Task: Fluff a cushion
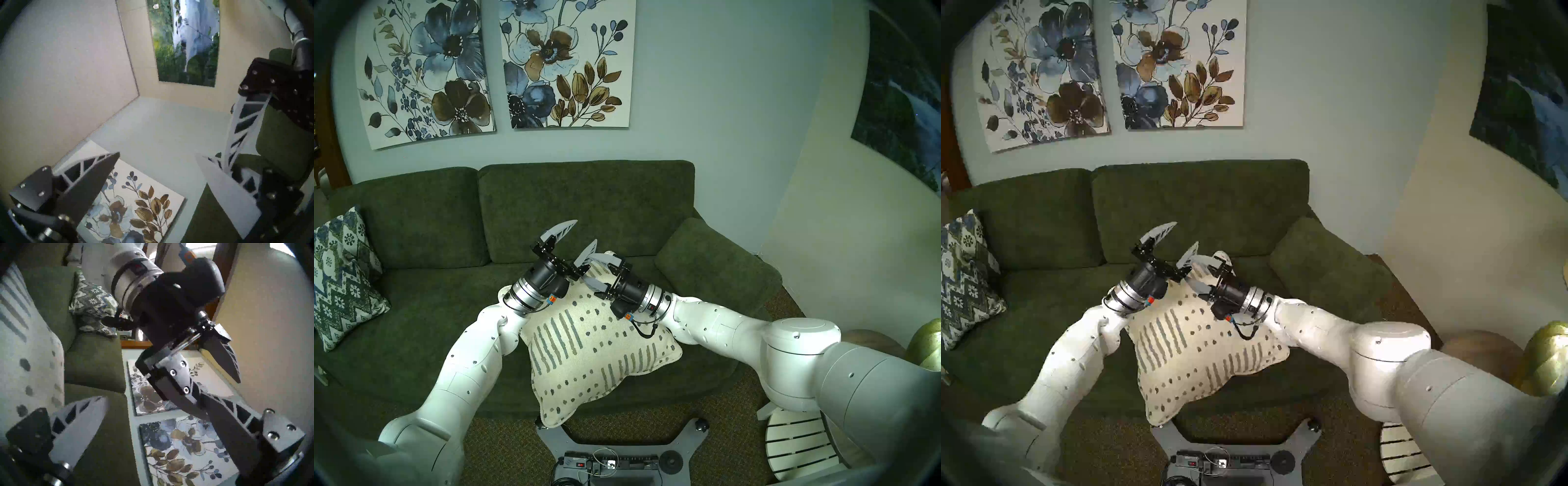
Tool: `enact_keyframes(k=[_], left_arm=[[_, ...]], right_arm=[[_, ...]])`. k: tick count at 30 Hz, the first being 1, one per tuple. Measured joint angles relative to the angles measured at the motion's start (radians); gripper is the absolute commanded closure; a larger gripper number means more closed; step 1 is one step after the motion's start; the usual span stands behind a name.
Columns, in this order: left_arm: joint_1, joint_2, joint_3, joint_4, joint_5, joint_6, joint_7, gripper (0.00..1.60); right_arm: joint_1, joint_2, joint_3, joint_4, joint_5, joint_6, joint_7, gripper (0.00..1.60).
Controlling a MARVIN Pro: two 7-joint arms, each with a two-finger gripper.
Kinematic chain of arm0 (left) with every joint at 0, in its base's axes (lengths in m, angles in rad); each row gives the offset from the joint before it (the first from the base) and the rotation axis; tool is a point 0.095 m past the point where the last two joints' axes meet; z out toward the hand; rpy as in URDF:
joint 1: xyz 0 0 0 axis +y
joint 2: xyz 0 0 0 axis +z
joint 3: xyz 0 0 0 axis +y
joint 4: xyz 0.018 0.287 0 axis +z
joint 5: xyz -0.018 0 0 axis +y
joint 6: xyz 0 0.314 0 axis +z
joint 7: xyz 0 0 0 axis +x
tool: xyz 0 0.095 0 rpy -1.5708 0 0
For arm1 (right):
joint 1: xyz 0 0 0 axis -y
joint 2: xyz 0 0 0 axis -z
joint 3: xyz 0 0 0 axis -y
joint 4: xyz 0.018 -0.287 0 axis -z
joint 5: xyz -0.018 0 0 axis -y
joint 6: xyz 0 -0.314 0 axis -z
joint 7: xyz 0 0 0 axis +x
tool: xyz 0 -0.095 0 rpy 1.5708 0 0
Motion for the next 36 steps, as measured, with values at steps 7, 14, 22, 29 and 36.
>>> enact_keyframes(k=[7, 14, 22, 29, 36], left_arm=[[0.053, 0.049, -0.033, -0.056, -0.001, -0.004, 0.0, 0.0], [0.114, 0.08, -0.037, -0.025, 0.011, -0.007, -0.004, 0.0], [0.142, 0.076, 0.016, 0.136, 0.075, -0.006, -0.007, 0.0], [0.137, 0.042, 0.05, 0.26, 0.102, 0.023, -0.022, 0.0], [0.142, 0.019, 0.073, 0.348, 0.118, 0.039, -0.035, 0.0]], right_arm=[[0.06, 0.058, 0.0, -0.051, -0.062, 0.006, -0.006, 0.0], [0.079, 0.127, -0.012, -0.076, -0.085, -0.031, 0.025, 0.0], [0.037, 0.161, -0.05, -0.08, -0.096, -0.093, 0.096, 0.0], [-0.038, 0.148, -0.086, -0.02, -0.099, -0.092, 0.126, 0.0], [-0.11, 0.133, -0.112, 0.019, -0.093, -0.083, 0.147, 0.0]])
